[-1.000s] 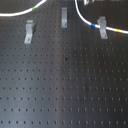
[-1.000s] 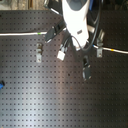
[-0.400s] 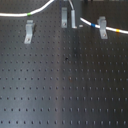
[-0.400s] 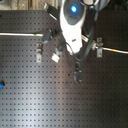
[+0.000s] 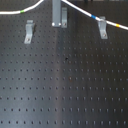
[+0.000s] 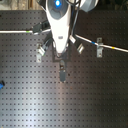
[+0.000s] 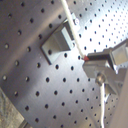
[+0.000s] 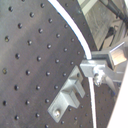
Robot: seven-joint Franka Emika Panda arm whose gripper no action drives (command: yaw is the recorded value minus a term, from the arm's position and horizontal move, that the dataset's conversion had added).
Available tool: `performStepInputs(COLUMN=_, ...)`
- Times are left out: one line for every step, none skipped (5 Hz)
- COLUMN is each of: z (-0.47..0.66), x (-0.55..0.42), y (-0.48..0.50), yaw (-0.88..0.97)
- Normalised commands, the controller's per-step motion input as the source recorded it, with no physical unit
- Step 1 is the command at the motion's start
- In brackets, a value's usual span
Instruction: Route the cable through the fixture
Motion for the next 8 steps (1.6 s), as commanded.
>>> performStepInputs(z=0.32, x=-0.046, y=0.073, yaw=0.12)
performStepInputs(z=0.37, x=-0.077, y=-0.022, yaw=-0.07)
performStepInputs(z=0.14, x=-0.172, y=0.266, yaw=-0.03)
performStepInputs(z=0.19, x=0.008, y=0.505, yaw=0.05)
performStepInputs(z=0.34, x=0.089, y=0.279, yaw=0.20)
performStepInputs(z=0.12, x=-0.009, y=-0.138, yaw=-0.09)
performStepInputs(z=-0.01, x=-0.027, y=-0.276, yaw=-0.22)
performStepInputs(z=0.01, x=-0.096, y=-0.315, yaw=-0.30)
